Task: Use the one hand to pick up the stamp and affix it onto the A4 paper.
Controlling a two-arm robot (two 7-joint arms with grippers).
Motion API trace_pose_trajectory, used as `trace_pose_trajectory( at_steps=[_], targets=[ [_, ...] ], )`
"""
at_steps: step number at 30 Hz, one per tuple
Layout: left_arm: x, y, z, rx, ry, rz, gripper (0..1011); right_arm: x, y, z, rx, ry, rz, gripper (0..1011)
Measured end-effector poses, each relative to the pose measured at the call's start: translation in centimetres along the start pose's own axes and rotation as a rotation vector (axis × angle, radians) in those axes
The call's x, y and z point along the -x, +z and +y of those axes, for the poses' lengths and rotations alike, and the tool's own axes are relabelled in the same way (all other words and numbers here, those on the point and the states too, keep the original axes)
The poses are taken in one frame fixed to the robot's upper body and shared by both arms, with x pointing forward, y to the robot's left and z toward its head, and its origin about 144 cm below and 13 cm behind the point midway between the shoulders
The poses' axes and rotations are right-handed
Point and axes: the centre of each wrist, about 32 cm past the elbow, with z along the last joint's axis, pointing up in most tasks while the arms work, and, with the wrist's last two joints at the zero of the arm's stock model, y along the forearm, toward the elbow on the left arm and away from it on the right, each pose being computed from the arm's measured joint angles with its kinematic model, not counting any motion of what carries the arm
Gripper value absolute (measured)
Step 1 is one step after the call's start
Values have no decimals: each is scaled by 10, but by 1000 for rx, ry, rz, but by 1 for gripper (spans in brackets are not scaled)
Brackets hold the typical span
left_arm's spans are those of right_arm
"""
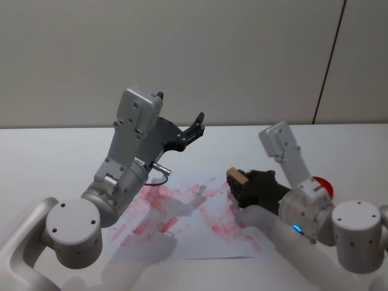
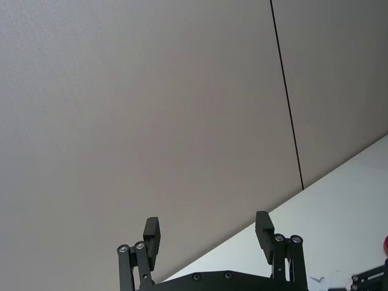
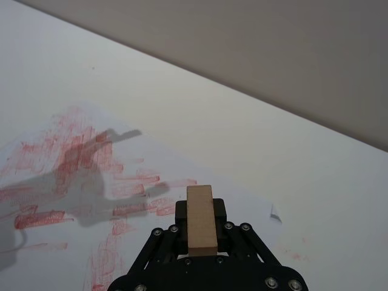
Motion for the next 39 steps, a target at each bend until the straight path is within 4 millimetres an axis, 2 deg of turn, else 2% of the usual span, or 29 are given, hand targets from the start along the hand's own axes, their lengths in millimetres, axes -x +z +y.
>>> trace_pose_trajectory(
  at_steps=[9,24,39],
  targets=[
    [0,0,0,0,0,0,1001,6,-6,11,64,22,-24,220],
    [0,0,0,0,0,0,1001,9,-14,12,122,-1,-31,220],
    [0,0,0,0,0,0,1001,8,-14,14,56,-24,10,220]
  ],
)
